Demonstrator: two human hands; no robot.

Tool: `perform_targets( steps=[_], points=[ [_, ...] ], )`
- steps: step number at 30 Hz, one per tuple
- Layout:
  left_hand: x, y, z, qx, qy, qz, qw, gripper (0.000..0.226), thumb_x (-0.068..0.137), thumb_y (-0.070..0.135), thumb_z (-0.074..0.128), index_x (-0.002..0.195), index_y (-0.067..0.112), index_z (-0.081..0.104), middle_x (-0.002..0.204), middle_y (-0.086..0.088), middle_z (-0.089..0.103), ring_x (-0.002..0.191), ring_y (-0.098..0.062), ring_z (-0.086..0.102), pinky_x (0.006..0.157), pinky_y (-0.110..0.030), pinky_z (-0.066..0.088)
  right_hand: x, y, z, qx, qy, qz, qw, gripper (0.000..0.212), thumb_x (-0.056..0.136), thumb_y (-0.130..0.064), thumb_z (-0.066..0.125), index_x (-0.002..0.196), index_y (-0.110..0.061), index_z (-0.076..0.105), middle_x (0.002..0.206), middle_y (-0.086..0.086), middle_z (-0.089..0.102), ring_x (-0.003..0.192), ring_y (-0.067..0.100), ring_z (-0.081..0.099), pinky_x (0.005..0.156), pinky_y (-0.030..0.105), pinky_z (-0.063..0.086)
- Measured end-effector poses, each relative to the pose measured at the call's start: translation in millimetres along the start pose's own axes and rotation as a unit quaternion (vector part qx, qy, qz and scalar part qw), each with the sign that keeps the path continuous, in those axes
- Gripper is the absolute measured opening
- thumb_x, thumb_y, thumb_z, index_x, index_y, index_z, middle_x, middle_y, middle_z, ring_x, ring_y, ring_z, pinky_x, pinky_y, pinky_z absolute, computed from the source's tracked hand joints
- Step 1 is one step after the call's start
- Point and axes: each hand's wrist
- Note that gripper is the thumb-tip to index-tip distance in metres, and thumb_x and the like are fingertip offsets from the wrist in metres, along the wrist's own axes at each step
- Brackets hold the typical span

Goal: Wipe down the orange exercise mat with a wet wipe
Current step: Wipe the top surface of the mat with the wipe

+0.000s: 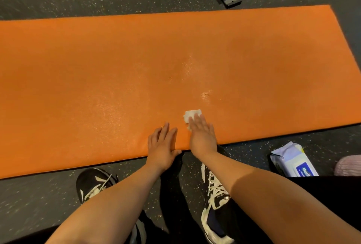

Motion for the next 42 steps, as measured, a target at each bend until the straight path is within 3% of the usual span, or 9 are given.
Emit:
perform_targets(
  steps=[3,10,15,21,24,29,34,39,42],
  points=[
    [-4,2,1,0.003,0.032,0.010,0.999,0.060,0.093,0.043,0.064,0.148,0.035,0.042,0.167,0.005,0.014,0.150,-0.027,0.008,0.121,-0.048,0.012,-12,4,2,0.016,0.013,0.057,0.998,0.076,0.100,-0.011,0.042,0.163,-0.025,0.000,0.169,-0.002,-0.012,0.154,0.016,-0.017,0.126,0.042,-0.004],
    [9,8,-18,-0.037,0.154,-0.048,0.986,0.021,0.101,0.026,0.050,0.114,0.023,0.067,0.142,0.003,0.057,0.141,-0.023,0.039,0.116,-0.045,0.019,-41,1,15,0.024,-0.048,-0.093,0.994,0.060,0.105,-0.017,0.038,0.161,-0.026,0.021,0.170,-0.003,0.005,0.156,0.016,-0.005,0.125,0.043,-0.005],
    [47,33,-53,-0.006,0.038,-0.010,0.999,0.022,0.101,0.035,0.050,0.118,0.031,0.065,0.157,0.003,0.041,0.150,-0.023,0.027,0.118,-0.048,0.021,-38,13,-3,0.042,-0.059,0.060,0.996,0.067,0.103,-0.018,0.039,0.163,-0.024,0.008,0.170,0.000,-0.008,0.156,0.022,-0.011,0.126,0.047,0.001],
    [3,47,-6,-0.025,-0.038,-0.012,0.999,0.041,0.104,0.031,0.048,0.144,0.029,0.047,0.166,0.002,0.022,0.154,-0.023,0.012,0.121,-0.048,0.018,-37,6,-5,0.043,-0.088,0.002,0.995,0.060,0.105,-0.022,0.036,0.162,-0.027,0.014,0.170,-0.001,-0.002,0.156,0.021,-0.007,0.126,0.050,0.004],
    [1,49,-5,-0.016,-0.040,-0.008,0.999,0.038,0.102,0.030,0.052,0.140,0.029,0.050,0.167,0.002,0.017,0.154,-0.023,0.009,0.121,-0.049,0.017,-36,17,-10,0.036,-0.063,0.100,0.992,0.067,0.104,-0.025,0.038,0.163,-0.022,0.008,0.170,0.002,-0.007,0.156,0.023,-0.010,0.126,0.047,0.003],
    [0,51,0,-0.015,-0.020,-0.018,1.000,0.043,0.098,0.028,0.055,0.140,0.028,0.045,0.167,0.003,0.014,0.154,-0.021,0.006,0.121,-0.048,0.012,-39,-5,-4,0.049,-0.088,-0.014,0.995,0.061,0.106,-0.023,0.037,0.162,-0.022,0.015,0.170,-0.001,0.000,0.156,0.018,-0.005,0.126,0.047,0.005],
    [1,49,5,0.005,0.010,-0.007,1.000,0.046,0.090,0.029,0.068,0.132,0.030,0.049,0.164,0.003,0.022,0.152,-0.023,0.011,0.118,-0.047,0.014,-33,16,-8,0.024,-0.058,0.085,0.994,0.069,0.103,-0.022,0.039,0.163,-0.022,0.005,0.170,0.000,-0.009,0.156,0.022,-0.012,0.126,0.049,0.003],
    [2,35,12,0.019,0.056,0.022,0.998,0.033,0.088,0.030,0.071,0.119,0.032,0.058,0.158,0.004,0.036,0.146,-0.023,0.026,0.112,-0.046,0.020,-42,8,2,0.052,-0.071,-0.021,0.996,0.059,0.106,-0.022,0.037,0.162,-0.026,0.017,0.170,-0.003,0.000,0.156,0.017,-0.007,0.126,0.045,0.003],
    [3,32,16,0.024,0.077,0.029,0.996,0.021,0.089,0.032,0.070,0.108,0.030,0.063,0.155,0.004,0.041,0.144,-0.024,0.029,0.114,-0.054,0.021,-38,23,-4,0.031,-0.044,0.026,0.998,0.056,0.107,-0.026,0.032,0.162,-0.027,0.017,0.170,-0.004,0.002,0.156,0.019,-0.004,0.125,0.049,0.002]
  ],
)
Point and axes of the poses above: each hand's wrist, its own x-axis towards the middle knuckle, its own z-axis out of the palm, y = z × x
